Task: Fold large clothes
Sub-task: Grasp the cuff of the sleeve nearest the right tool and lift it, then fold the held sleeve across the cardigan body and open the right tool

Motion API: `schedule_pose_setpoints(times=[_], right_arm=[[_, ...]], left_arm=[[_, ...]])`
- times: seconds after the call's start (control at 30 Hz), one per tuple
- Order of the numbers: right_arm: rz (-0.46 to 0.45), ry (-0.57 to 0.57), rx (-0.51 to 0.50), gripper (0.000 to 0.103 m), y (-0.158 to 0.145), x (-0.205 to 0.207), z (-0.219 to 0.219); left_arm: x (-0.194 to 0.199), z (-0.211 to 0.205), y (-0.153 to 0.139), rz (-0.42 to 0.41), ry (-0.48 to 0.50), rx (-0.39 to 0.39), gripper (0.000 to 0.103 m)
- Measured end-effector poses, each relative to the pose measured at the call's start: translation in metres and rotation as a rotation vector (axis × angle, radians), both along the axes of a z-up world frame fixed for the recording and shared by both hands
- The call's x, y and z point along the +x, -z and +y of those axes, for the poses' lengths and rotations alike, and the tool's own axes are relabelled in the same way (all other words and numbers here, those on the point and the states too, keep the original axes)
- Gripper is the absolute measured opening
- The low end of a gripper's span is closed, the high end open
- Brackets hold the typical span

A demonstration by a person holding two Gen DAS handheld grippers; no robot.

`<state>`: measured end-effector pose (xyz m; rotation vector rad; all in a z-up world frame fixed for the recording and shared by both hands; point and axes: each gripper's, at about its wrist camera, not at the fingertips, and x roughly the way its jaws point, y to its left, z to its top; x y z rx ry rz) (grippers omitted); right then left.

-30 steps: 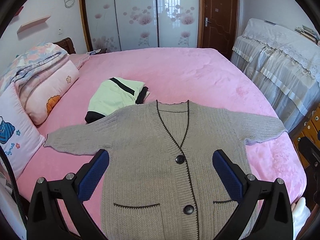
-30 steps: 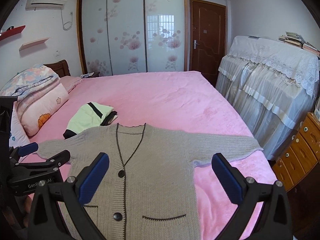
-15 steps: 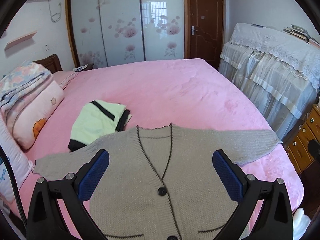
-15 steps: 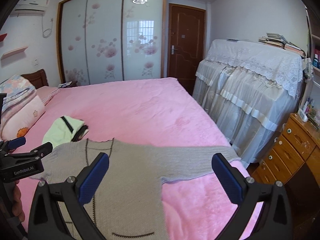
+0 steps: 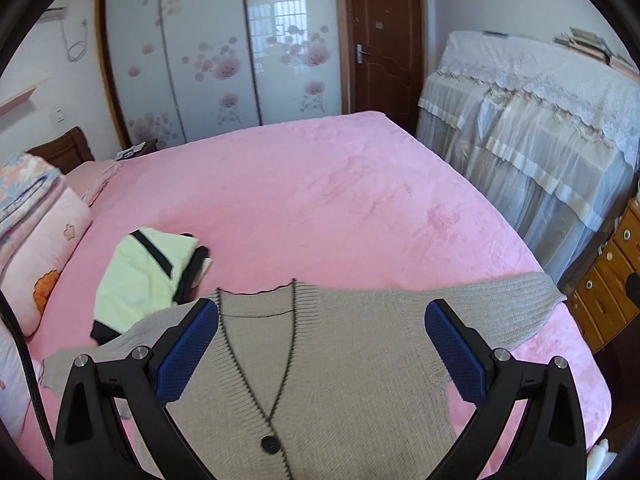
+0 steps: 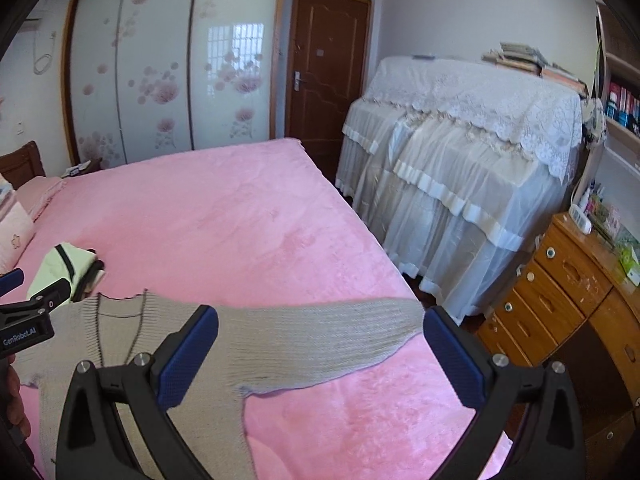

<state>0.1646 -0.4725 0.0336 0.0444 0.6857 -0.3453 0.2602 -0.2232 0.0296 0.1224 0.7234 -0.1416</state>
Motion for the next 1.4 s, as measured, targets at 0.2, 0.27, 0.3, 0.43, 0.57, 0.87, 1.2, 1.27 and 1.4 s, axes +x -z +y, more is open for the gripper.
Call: schedule_pose_setpoints(times=[0.2, 0.27, 0.3, 0.43, 0.57, 0.87, 1.2, 1.27, 1.4], right_arm=[[0.085, 0.059, 0.022, 0.102, 0.054, 0.032, -0.053], [0.099, 0.080, 0.031, 0.101, 0.073, 0.042, -0.070], [0.111, 0.094, 0.047, 0.101, 0.086, 0.048, -0.082], [0.179, 0.162, 0.151, 0.085, 0.147, 0.073, -0.141], [0.246, 0.253, 0.327, 0.076, 0.209, 0.094, -0.198], [0.241, 0.373, 0.510, 0.067, 0.274, 0.110, -0.243], [0.165, 0.351, 0.408, 0.008, 0.263, 0.122, -0.237], [0.112, 0.300, 0.338, 0.008, 0.237, 0.120, -0.218], [0.007, 0.132, 0.254, 0.008, 0.174, 0.116, -0.158]], left_arm=[[0.038, -0.062, 0.058, 0.048, 0.050, 0.041, 0.102], [0.047, -0.079, 0.079, 0.061, 0.053, 0.040, 0.102], [0.052, -0.088, 0.090, 0.068, 0.050, 0.043, 0.102], [0.062, -0.111, 0.128, 0.083, 0.046, 0.036, 0.102], [0.071, -0.127, 0.153, 0.089, 0.042, 0.020, 0.102], [0.087, -0.149, 0.191, 0.145, 0.086, 0.023, 0.102], [0.090, -0.145, 0.193, 0.146, 0.077, 0.107, 0.102], [0.088, -0.133, 0.184, 0.129, 0.067, 0.115, 0.102], [0.083, -0.094, 0.160, 0.114, 0.030, 0.091, 0.102]])
